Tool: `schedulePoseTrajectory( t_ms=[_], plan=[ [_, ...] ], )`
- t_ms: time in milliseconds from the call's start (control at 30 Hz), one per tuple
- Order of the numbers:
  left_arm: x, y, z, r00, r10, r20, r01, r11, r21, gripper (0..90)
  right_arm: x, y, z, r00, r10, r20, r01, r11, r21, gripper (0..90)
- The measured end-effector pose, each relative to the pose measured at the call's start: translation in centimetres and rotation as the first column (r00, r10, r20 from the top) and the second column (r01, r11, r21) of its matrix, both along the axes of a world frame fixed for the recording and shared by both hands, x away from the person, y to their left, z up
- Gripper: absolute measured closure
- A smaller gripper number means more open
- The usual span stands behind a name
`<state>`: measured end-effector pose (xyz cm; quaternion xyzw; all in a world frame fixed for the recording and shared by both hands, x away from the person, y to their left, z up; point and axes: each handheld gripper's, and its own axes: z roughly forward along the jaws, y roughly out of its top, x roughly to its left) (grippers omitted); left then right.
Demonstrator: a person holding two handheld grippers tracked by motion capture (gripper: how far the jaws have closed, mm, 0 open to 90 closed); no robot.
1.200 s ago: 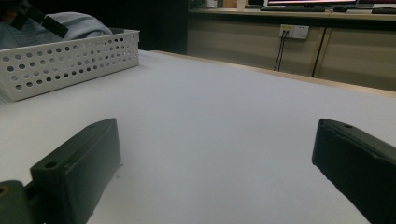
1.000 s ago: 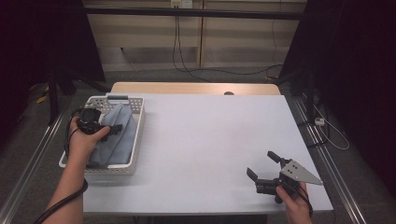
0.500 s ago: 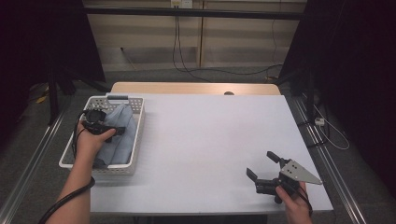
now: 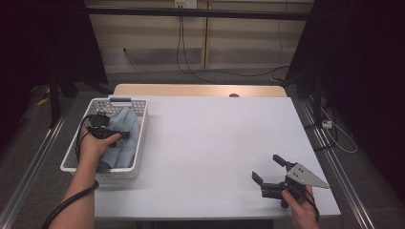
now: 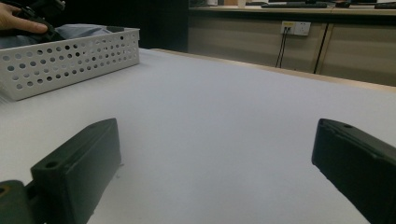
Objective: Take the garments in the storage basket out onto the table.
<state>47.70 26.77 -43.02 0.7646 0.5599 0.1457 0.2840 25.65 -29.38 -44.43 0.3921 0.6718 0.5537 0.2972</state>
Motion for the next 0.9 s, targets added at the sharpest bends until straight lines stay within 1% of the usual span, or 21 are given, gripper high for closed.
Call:
schedulePoseTrajectory(
  t_ms=[100,133,200,233,267,333,367,400,433,500,533,600,667,700,767,800,900],
  plan=[
    [0.0,0.0,-0.3,1.0000,0.000,0.003,0.000,1.0000,0.005,0.2,0.0,0.0,0.0,1.0000,0.000,0.001,0.000,1.000,0.002,1.0],
    [0.0,0.0,-0.3,1.0000,0.000,-0.008,0.000,1.0000,0.000,0.2,0.0,0.0,0.0,1.0000,-0.002,0.001,0.002,1.000,0.001,1.0],
    [0.1,0.0,-0.6,0.9999,0.009,-0.010,-0.009,0.9999,-0.009,0.2,0.0,0.0,0.0,1.0000,-0.002,0.002,0.002,1.000,0.002,1.0],
    [0.0,0.0,-0.6,0.9995,0.020,-0.026,-0.020,0.9996,-0.019,0.2,0.0,-0.1,0.0,1.0000,-0.002,0.002,0.002,1.000,0.002,1.0],
    [0.0,0.1,-0.7,0.9993,0.029,-0.025,-0.030,0.9992,-0.025,0.2,0.0,-0.1,0.0,1.0000,-0.001,0.003,0.001,1.000,0.003,1.0],
    [0.0,0.1,-0.8,0.9986,0.034,-0.040,-0.035,0.9986,-0.040,0.2,0.0,0.0,0.0,1.0000,0.001,0.003,-0.001,1.000,0.002,1.0],
    [0.0,0.1,-1.0,0.9984,0.047,-0.032,-0.049,0.9979,-0.044,0.2,0.0,0.0,0.0,1.0000,0.001,0.003,-0.001,1.000,0.002,1.0],
    [0.0,0.1,-1.0,0.9976,0.048,-0.051,-0.051,0.9971,-0.056,0.2,0.0,0.0,0.0,1.0000,0.001,0.003,-0.001,1.000,0.002,1.0],
    [0.0,0.1,-1.2,0.9971,0.058,-0.049,-0.061,0.9961,-0.063,0.2,0.0,0.0,0.0,1.0000,0.002,0.003,-0.002,1.000,0.002,1.0],
    [0.0,0.1,-1.3,0.9967,0.059,-0.057,-0.062,0.9959,-0.065,0.0,0.0,0.0,0.0,1.0000,0.002,0.004,-0.002,1.000,0.002,1.0],
    [0.0,-0.1,-1.3,0.9961,0.070,-0.053,-0.074,0.9953,-0.063,0.0,0.0,0.0,0.1,1.0000,0.002,0.004,-0.002,1.000,0.002,1.0],
    [0.0,-0.3,-1.3,0.9956,0.076,-0.055,-0.079,0.9955,-0.053,0.0,0.0,0.0,0.1,1.0000,0.003,0.005,-0.003,1.000,0.001,1.0],
    [0.0,-0.4,-1.4,0.9959,0.075,-0.050,-0.078,0.9955,-0.053,0.0,0.1,0.0,0.1,1.0000,0.005,0.006,-0.005,1.000,0.003,1.0],
    [0.0,-0.3,-1.3,0.9962,0.064,-0.060,-0.067,0.9963,-0.054,0.4,0.1,0.1,0.1,1.0000,0.005,0.007,-0.005,1.000,0.003,1.0],
    [-0.2,-0.3,-1.3,0.9965,0.061,-0.056,-0.065,0.9964,-0.055,1.9,0.1,0.1,0.1,0.9999,0.009,0.006,-0.009,1.000,0.002,1.1],
    [-0.2,-0.3,-1.3,0.9972,0.059,-0.047,-0.062,0.9962,-0.062,3.3,0.1,0.2,0.1,0.9999,0.011,0.006,-0.011,1.000,0.001,1.1],
    [-0.5,-0.4,-1.2,0.9977,0.046,-0.050,-0.050,0.9956,-0.079,10.1,0.2,0.2,0.1,0.9998,0.016,0.008,-0.016,1.000,0.000,1.0]
  ],
)
